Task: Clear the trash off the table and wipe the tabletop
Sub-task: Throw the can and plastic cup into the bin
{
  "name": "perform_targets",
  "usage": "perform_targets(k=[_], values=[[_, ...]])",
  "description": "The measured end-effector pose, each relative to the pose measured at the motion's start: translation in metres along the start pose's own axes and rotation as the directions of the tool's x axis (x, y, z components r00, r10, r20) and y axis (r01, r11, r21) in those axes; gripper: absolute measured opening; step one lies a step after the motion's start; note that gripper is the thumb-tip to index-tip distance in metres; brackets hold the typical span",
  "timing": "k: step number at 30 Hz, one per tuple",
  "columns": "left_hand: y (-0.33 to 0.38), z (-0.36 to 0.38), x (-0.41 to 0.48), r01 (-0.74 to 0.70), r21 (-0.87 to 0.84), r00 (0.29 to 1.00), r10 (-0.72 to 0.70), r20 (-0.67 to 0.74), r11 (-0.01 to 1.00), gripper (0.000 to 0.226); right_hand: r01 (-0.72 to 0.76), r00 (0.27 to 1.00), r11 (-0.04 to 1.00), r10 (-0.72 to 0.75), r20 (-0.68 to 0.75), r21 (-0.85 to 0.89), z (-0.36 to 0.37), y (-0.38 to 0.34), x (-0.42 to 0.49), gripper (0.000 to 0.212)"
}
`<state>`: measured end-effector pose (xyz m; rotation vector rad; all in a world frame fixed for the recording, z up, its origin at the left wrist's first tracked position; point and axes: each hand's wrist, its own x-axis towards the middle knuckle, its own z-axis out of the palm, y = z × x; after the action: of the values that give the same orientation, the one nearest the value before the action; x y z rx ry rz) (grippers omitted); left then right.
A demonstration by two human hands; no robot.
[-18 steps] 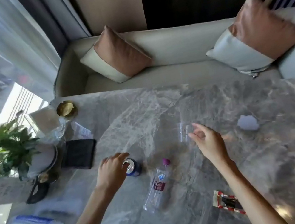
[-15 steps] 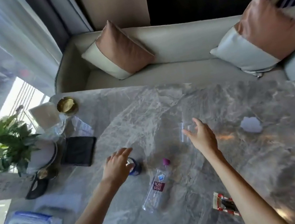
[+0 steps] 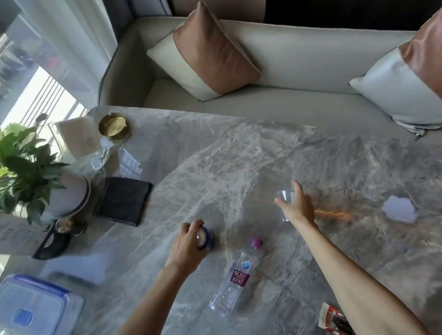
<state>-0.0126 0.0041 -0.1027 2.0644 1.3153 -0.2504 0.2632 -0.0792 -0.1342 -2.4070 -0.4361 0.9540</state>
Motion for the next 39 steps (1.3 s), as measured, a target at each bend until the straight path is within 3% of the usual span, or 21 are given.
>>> perform_targets(k=[4,8,11,14,19,22,26,30,34,37,39], values=[[-0.009,-0.006,-0.012,0.003,-0.09,0.997,-0.01,-0.076,0.996,0.073,0.1,0.988,0.941,-0.131,0.077,0.324,0.002,-0.017,-0.023,0.084],[-0.026,-0.037,-0.041,-0.049,-0.307,0.975,-0.021,-0.221,0.951,0.065,0.016,0.96,0.823,-0.172,0.222,0.568,0.012,-0.049,-0.076,0.096],[-0.05,-0.074,-0.081,-0.122,-0.454,0.958,-0.015,-0.287,0.883,0.062,-0.073,0.918,0.717,-0.224,0.328,0.693,0.029,-0.074,-0.14,0.082],[-0.085,-0.107,-0.136,-0.195,-0.565,0.938,-0.017,-0.347,0.802,0.06,-0.113,0.841,0.683,-0.321,0.435,0.722,0.053,-0.094,-0.219,0.067],[-0.153,-0.13,-0.248,-0.209,-0.735,0.945,-0.061,-0.322,0.645,0.078,-0.197,0.692,0.717,-0.381,0.613,0.668,0.119,-0.115,-0.333,0.054],[-0.194,-0.126,-0.305,-0.137,-0.81,0.91,-0.249,-0.33,0.571,0.073,-0.211,0.566,0.778,-0.396,0.723,0.591,0.159,-0.127,-0.385,0.069],[-0.235,-0.118,-0.369,-0.141,-0.9,0.8,-0.488,-0.349,0.413,0.054,-0.094,0.326,0.9,-0.377,0.867,0.426,0.203,-0.146,-0.439,0.077],[-0.26,-0.102,-0.419,-0.183,-0.942,0.648,-0.686,-0.332,0.283,0.06,-0.048,0.081,0.963,-0.261,0.962,0.265,0.245,-0.155,-0.472,0.069],[-0.28,-0.082,-0.458,-0.253,-0.949,0.477,-0.829,-0.291,0.187,0.062,-0.008,-0.026,0.989,-0.149,0.988,0.149,0.283,-0.153,-0.501,0.055],[-0.297,-0.067,-0.477,-0.287,-0.953,0.428,-0.877,-0.219,0.097,0.053,0.031,-0.058,0.995,-0.091,0.994,0.093,0.309,-0.149,-0.521,0.051],[-0.315,-0.057,-0.484,-0.294,-0.954,0.409,-0.895,-0.178,0.055,0.052,0.037,-0.035,0.998,-0.05,0.998,0.051,0.326,-0.147,-0.532,0.045]])
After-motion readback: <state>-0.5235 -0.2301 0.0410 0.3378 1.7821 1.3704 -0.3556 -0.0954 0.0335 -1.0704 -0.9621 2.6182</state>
